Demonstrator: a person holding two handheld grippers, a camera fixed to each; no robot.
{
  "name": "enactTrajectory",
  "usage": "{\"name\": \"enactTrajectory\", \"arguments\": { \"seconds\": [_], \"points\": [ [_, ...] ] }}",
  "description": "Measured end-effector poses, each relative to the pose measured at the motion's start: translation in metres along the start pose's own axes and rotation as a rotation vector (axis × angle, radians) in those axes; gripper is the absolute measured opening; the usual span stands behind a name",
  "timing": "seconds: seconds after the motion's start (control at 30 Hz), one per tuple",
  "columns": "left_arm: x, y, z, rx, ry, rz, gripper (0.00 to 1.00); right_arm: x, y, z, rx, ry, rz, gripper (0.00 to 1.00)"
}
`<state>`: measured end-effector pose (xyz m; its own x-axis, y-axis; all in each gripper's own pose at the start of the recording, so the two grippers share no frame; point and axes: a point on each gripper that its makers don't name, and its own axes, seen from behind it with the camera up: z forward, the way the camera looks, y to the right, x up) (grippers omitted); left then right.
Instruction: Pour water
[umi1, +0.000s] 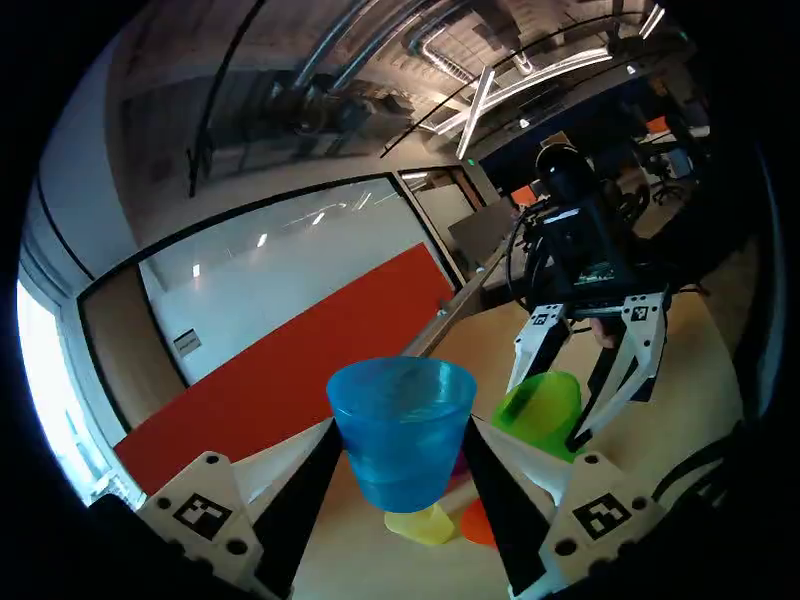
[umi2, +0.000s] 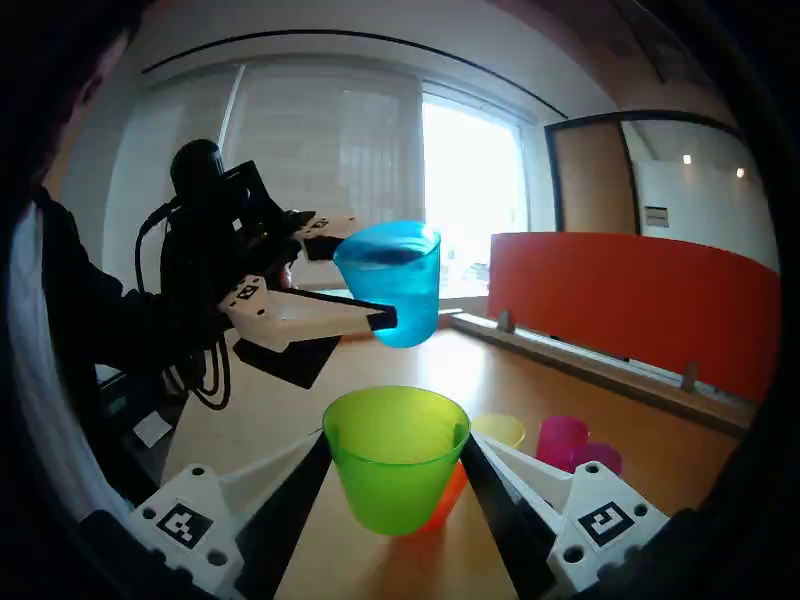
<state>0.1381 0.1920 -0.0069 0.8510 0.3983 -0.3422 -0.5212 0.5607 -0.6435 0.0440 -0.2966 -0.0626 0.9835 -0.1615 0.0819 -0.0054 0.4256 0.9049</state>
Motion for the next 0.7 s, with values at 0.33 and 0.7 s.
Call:
{"name": "enactTrajectory", "arguments": {
  "seconds": [0.33,0.7],
  "points": [
    [0.003,0.001,0.002,0.006,0.007,0.058,0.81,-0.002,-0.005,0.001,0.008,0.000,0.002,0.91],
    [0.010,-0.002,0.001,0.011,0.019,0.112,0.81,0.000,-0.012,0.003,0.022,0.005,0.000,0.91]
  ]
}}
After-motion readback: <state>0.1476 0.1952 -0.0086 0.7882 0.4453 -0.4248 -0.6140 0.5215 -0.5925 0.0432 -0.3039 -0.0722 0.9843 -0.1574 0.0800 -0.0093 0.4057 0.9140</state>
